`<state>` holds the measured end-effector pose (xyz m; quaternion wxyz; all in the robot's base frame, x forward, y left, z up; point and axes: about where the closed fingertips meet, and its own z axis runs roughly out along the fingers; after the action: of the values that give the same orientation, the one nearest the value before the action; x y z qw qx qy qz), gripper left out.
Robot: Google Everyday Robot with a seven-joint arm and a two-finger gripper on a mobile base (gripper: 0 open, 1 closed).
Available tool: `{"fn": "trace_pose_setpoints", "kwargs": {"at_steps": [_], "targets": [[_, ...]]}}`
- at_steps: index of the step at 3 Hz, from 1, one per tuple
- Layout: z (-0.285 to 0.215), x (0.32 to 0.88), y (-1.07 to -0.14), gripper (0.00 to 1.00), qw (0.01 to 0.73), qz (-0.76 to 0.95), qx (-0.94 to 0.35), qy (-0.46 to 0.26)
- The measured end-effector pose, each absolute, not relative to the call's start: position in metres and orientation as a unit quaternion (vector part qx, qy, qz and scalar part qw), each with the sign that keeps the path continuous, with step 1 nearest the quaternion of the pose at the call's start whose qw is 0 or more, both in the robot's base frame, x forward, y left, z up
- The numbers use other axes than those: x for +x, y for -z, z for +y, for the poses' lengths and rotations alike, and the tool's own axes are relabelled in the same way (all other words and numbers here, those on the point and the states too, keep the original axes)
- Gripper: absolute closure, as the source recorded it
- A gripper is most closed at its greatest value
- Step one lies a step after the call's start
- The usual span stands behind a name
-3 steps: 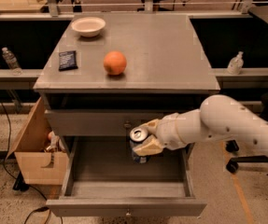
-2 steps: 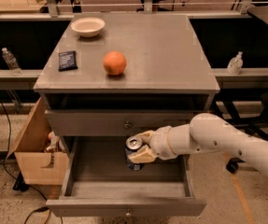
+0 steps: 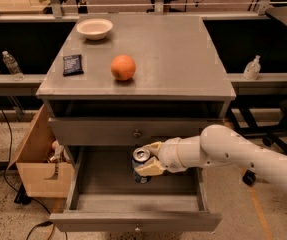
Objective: Place pepsi can into middle drawer
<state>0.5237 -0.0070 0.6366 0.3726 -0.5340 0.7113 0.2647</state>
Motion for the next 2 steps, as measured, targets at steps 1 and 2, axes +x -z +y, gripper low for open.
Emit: {"fn": "trace_pose_setpoints", "kwargs": {"at_steps": [1, 2], "targets": [[0.012, 0.527, -0.602, 1.00, 0.377, 0.696, -0.536, -0.294], [0.024, 0.526, -0.578, 1.00, 0.381, 0.687, -0.536, -0.308]]}}
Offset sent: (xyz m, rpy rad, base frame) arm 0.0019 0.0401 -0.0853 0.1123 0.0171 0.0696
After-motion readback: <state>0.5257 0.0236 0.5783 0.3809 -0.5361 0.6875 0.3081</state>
